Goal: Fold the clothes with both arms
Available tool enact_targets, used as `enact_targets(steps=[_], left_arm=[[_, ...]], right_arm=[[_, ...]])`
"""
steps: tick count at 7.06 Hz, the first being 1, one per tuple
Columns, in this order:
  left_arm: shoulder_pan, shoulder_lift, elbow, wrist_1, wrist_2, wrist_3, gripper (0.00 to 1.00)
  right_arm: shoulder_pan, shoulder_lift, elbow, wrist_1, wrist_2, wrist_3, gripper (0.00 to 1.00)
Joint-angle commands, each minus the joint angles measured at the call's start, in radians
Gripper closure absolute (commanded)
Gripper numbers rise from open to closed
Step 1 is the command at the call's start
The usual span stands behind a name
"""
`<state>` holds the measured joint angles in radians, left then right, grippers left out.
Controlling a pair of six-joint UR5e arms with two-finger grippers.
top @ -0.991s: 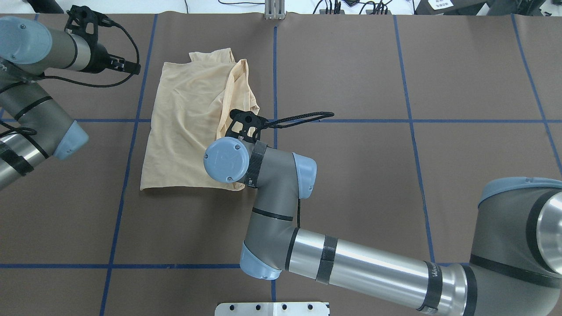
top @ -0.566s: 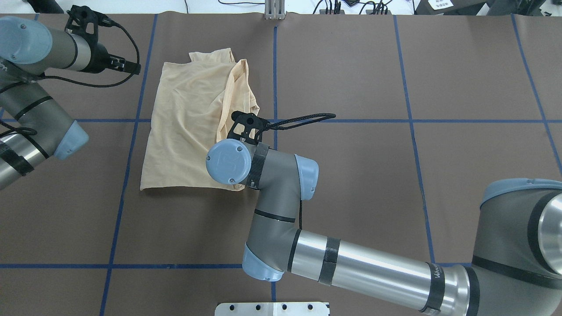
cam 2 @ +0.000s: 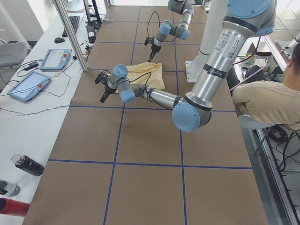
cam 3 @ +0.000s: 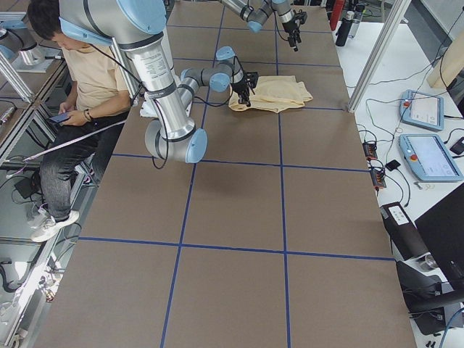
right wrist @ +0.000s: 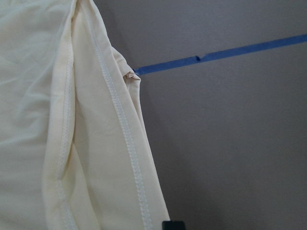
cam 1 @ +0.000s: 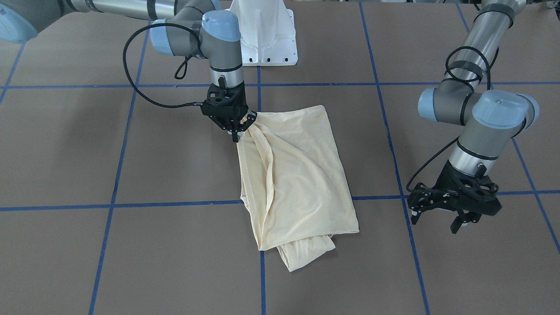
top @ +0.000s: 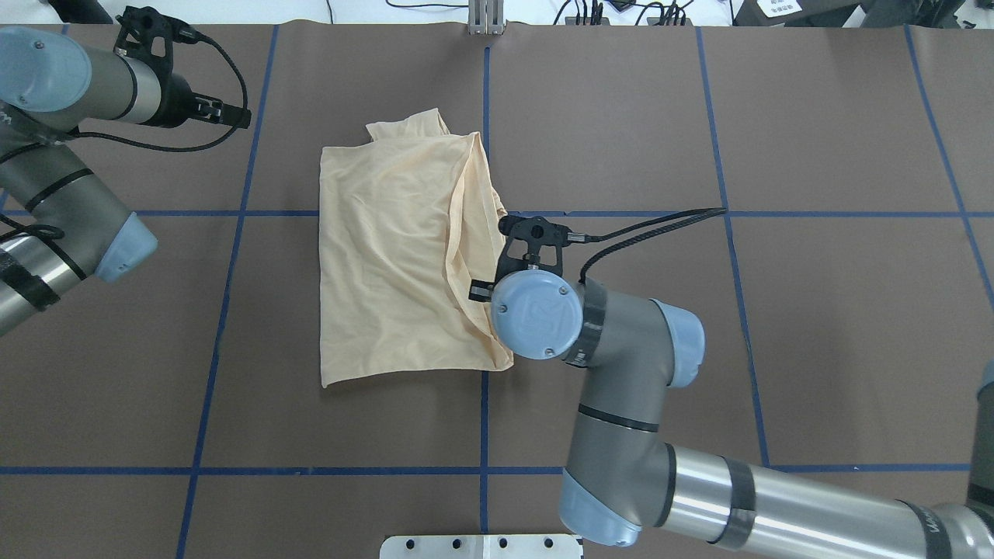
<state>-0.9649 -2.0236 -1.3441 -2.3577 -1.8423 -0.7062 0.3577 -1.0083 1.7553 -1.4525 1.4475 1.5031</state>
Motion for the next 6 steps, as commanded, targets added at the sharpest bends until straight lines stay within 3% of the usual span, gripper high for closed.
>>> enact_targets(steps=[1, 3, 4, 6], left_arm=[[0.000, 0.000, -0.001, 0.000, -0.002, -0.003, 0.00], [0.002, 0.000, 0.000, 0.000, -0.002, -0.001, 0.00], [0.002, 0.000, 0.000, 0.000, -0.002, -0.001, 0.00], [0.002, 0.000, 0.000, 0.000, -0.002, -0.003, 0.00]], right_arm=[[-0.055, -0.130, 0.123, 0.000, -0.037, 0.000, 1.00], [-0.094, -0.141, 0.135, -0.002, -0.078, 0.011, 1.00], [-0.098, -0.133, 0.135, 0.000, -0.078, 0.006, 0.01], [-0.062, -0.042, 0.100, -0.031, -0.070, -0.073, 0.00]])
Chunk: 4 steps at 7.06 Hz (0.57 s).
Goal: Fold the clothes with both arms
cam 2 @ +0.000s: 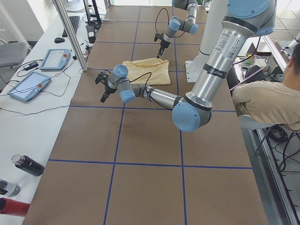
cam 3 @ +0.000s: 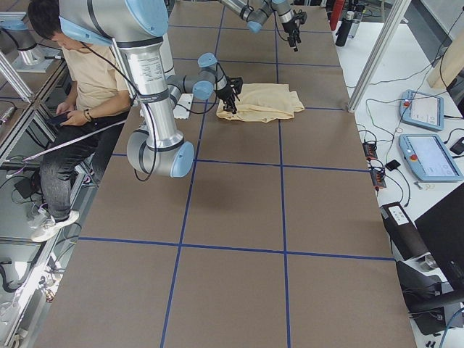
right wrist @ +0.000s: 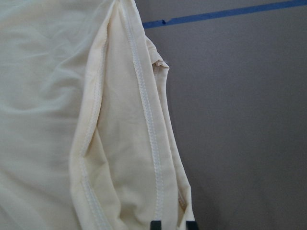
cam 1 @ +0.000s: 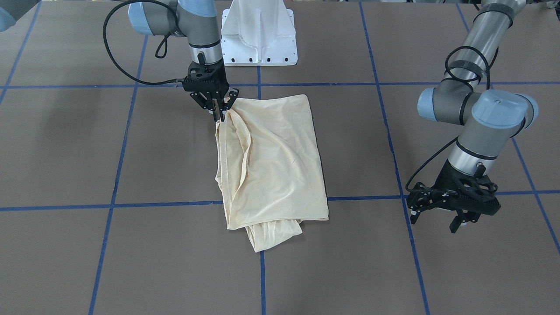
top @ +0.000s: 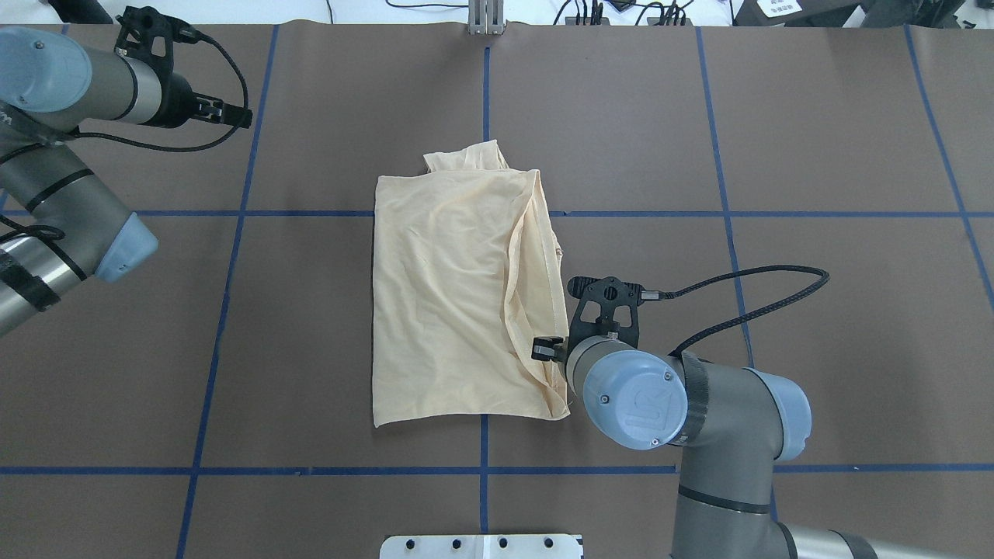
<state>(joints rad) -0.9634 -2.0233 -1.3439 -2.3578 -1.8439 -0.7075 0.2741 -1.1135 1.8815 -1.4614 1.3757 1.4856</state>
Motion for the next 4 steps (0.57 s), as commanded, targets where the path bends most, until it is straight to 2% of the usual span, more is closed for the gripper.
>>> enact_targets(steps=[1, 2, 3, 4], left_arm=[[0.003, 0.000, 0.000, 0.000, 0.000, -0.001, 0.00], [0.003, 0.000, 0.000, 0.000, 0.000, 0.000, 0.00], [0.003, 0.000, 0.000, 0.000, 0.000, 0.000, 0.00], [0.003, 0.000, 0.000, 0.000, 0.000, -0.001, 0.00]], right_arm=[[0.040, 0.146, -0.079, -0.066, 0.002, -0.062, 0.00], [0.050, 0.209, -0.160, -0.065, 0.002, -0.061, 0.01], [0.053, 0.259, -0.251, -0.056, 0.000, -0.061, 0.13], [0.053, 0.265, -0.268, -0.066, 0.002, -0.065, 0.34]])
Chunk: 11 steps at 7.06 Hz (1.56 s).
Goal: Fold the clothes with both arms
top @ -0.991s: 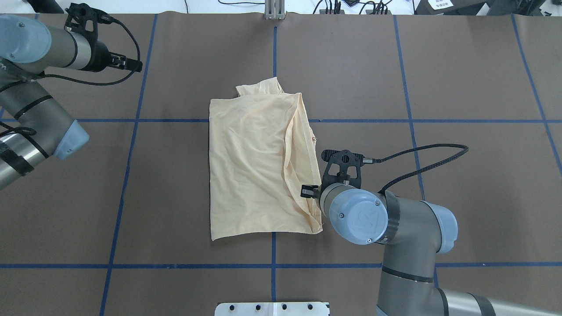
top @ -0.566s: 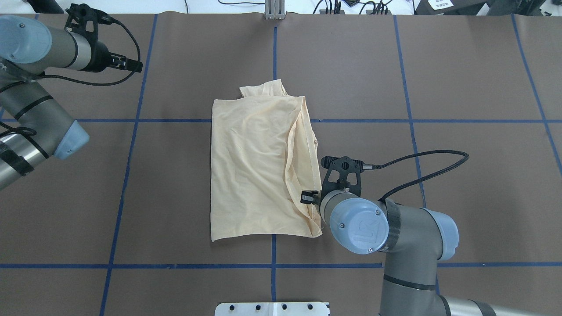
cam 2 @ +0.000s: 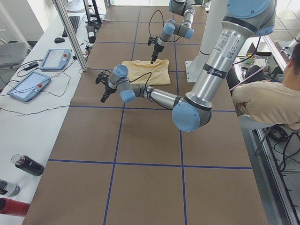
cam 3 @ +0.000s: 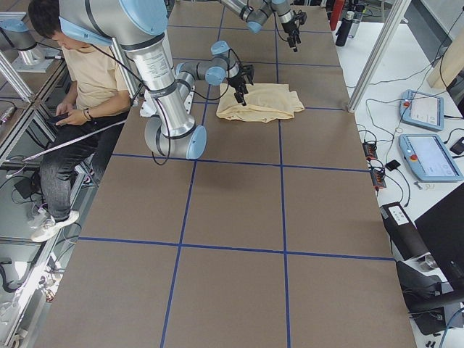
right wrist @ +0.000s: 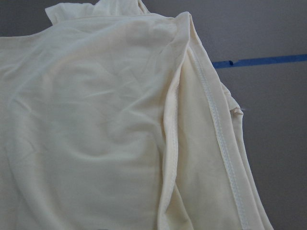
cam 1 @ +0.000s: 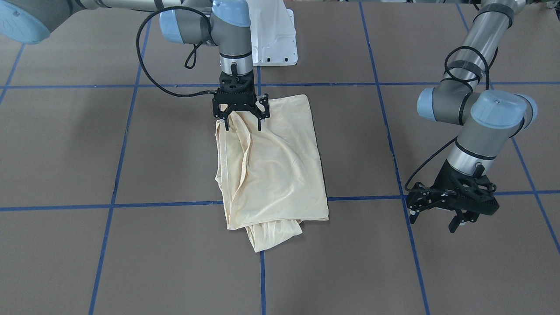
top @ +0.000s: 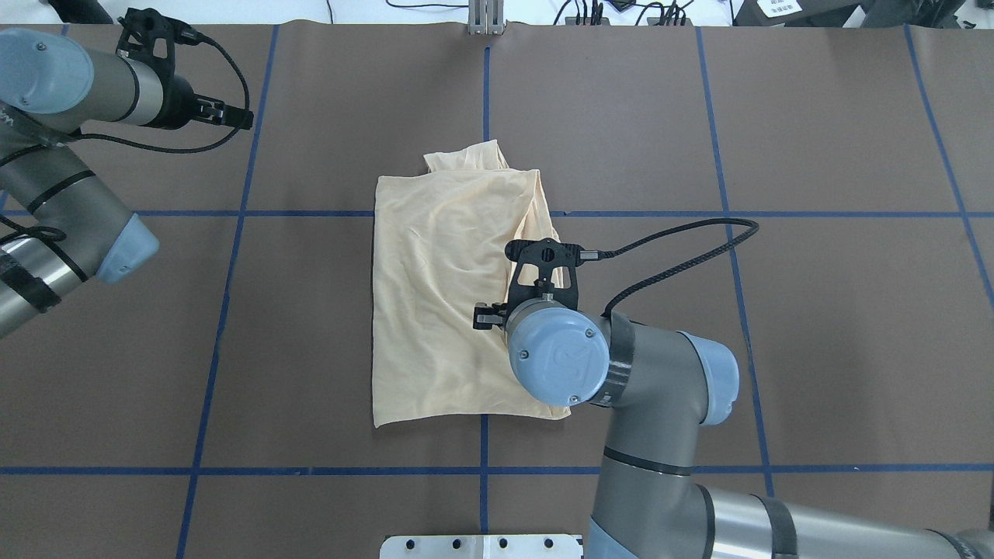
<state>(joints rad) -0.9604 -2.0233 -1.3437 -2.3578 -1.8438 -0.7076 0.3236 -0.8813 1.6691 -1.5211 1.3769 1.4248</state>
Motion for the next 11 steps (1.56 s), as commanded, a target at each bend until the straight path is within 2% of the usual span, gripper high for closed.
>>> enact_targets(steps=[1, 2, 3, 4, 5, 6, 8, 11], left_arm=[[0.000, 0.000, 0.000, 0.000, 0.000, -0.001, 0.00], [0.002, 0.000, 0.000, 0.000, 0.000, -0.001, 0.00], [0.002, 0.000, 0.000, 0.000, 0.000, -0.001, 0.00], [0.002, 0.000, 0.000, 0.000, 0.000, -0.001, 0.00], [0.002, 0.000, 0.000, 0.000, 0.000, -0.001, 0.00], [0.002, 0.002, 0.000, 0.000, 0.000, -0.003, 0.00], [0.003, 0.002, -0.002, 0.000, 0.000, -0.003, 0.00], [0.003, 0.014, -0.006, 0.000, 0.002, -0.018, 0.00]], right_arm=[[0.003, 0.031, -0.069, -0.011, 0.002, -0.009, 0.48], [0.002, 0.033, -0.086, -0.011, 0.004, -0.017, 0.63], [0.003, 0.033, -0.088, -0.011, 0.004, -0.027, 0.71], [0.003, 0.033, -0.088, -0.011, 0.004, -0.029, 0.73], [0.002, 0.034, -0.088, -0.011, 0.004, -0.030, 0.93], [0.003, 0.035, -0.086, -0.010, 0.007, -0.053, 1.00], [0.038, 0.013, -0.077, -0.007, 0.053, -0.086, 1.00], [0.069, -0.126, 0.030, 0.006, 0.073, -0.195, 1.00]])
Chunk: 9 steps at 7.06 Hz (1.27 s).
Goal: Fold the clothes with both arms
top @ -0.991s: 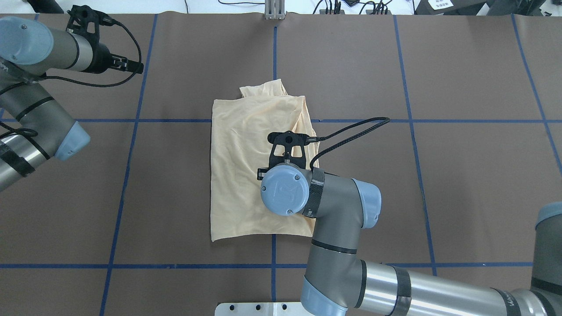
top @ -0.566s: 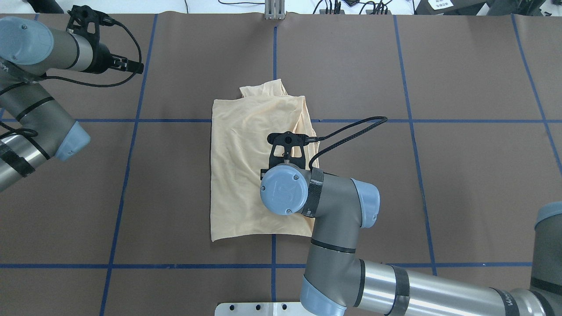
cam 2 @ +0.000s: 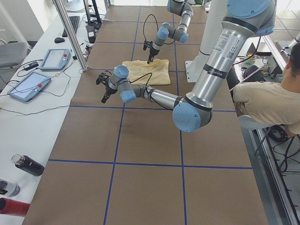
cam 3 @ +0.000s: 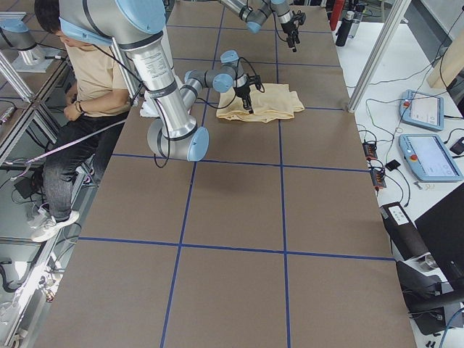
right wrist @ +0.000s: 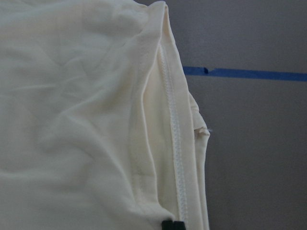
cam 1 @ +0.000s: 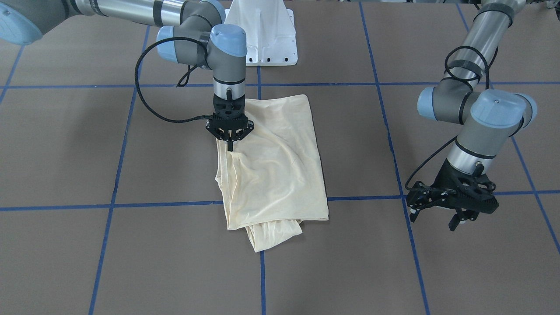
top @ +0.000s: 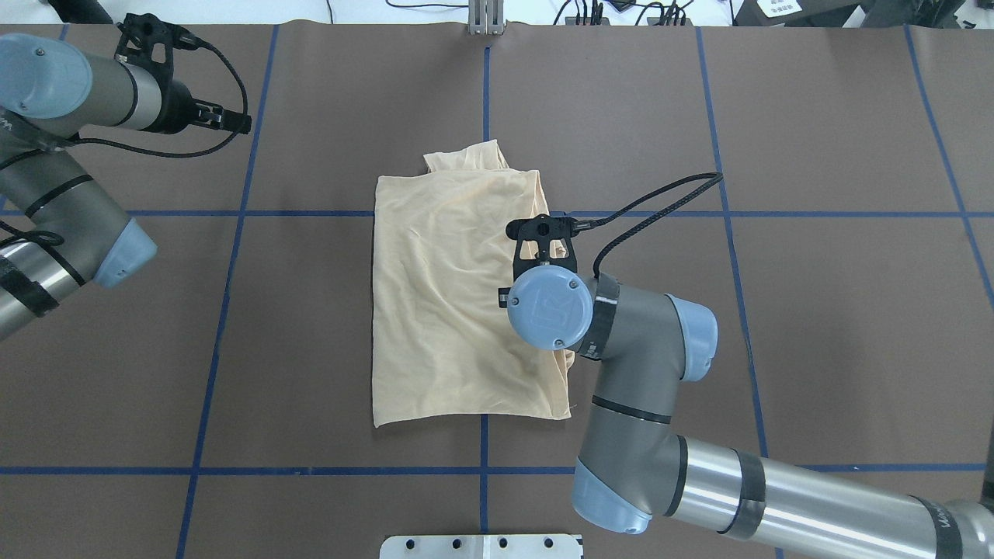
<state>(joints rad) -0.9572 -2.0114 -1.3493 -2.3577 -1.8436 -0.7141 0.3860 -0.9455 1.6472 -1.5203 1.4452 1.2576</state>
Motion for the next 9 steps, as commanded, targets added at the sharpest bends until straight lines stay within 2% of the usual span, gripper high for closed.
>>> enact_targets(steps=[1, 2, 3, 4, 5, 6, 7, 9], left_arm=[[0.002, 0.000, -0.002, -0.002, 0.000, -0.048, 0.00], [0.002, 0.002, 0.001, -0.015, 0.001, -0.047, 0.00], [0.002, 0.002, 0.001, -0.015, 0.000, -0.045, 0.00], [0.002, 0.002, 0.001, -0.017, -0.002, -0.045, 0.00], [0.003, 0.000, -0.007, -0.015, -0.014, -0.047, 0.00], [0.002, 0.002, -0.037, -0.003, -0.064, -0.051, 0.00], [0.005, 0.025, -0.085, 0.006, -0.075, -0.100, 0.00], [0.142, 0.129, -0.288, 0.018, -0.069, -0.221, 0.00]], right_arm=[[0.002, -0.082, 0.068, 0.005, 0.003, -0.027, 1.00], [-0.004, -0.085, 0.068, 0.005, 0.000, -0.027, 1.00], [-0.010, -0.085, 0.066, 0.006, -0.003, -0.018, 0.94], [-0.015, -0.081, 0.065, 0.006, -0.006, -0.009, 0.01], [-0.003, -0.066, 0.069, 0.006, -0.002, -0.012, 0.00], [0.029, -0.059, 0.097, 0.005, 0.010, -0.023, 0.00], [0.057, -0.067, 0.139, 0.003, 0.071, -0.026, 0.00], [0.065, -0.123, 0.236, 0.008, 0.086, -0.015, 0.00]])
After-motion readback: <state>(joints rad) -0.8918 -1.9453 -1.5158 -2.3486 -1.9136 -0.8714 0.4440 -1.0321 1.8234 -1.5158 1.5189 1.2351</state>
